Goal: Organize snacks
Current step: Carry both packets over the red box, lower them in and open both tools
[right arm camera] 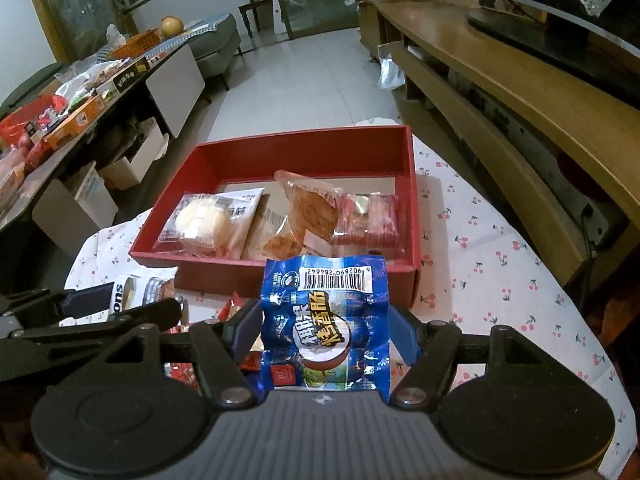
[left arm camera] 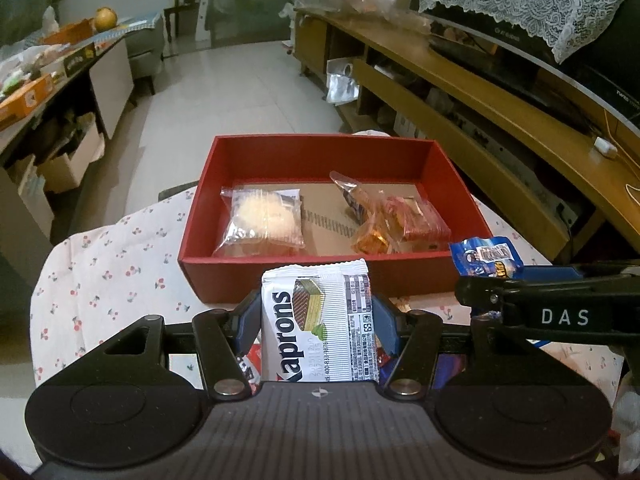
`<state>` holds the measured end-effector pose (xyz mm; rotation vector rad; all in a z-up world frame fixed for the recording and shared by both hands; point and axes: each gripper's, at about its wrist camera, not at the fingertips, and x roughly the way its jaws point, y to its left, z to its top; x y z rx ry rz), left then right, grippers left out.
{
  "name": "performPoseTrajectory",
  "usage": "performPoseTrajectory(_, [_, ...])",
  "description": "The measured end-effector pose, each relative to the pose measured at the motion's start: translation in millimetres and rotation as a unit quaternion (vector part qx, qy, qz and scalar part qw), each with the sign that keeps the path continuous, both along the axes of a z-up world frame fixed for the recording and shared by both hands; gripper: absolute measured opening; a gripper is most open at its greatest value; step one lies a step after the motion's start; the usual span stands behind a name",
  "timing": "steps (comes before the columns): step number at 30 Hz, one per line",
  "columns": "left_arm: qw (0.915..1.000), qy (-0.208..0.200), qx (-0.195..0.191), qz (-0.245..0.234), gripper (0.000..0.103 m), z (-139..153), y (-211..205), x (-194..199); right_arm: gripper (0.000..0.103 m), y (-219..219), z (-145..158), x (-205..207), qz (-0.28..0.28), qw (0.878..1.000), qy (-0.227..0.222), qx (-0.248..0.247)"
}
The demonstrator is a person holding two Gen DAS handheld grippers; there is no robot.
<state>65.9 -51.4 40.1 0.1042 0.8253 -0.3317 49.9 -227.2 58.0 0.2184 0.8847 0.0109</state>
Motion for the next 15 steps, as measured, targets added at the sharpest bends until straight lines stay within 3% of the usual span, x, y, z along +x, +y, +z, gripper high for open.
performPoseTrajectory(15, [0.9999,-0.012,0.002,-0.001,0.065,5.3,-7.3,10.8,0.074,-3.6,2.0,10.4,-0.007,1.0,-0.003,0.004])
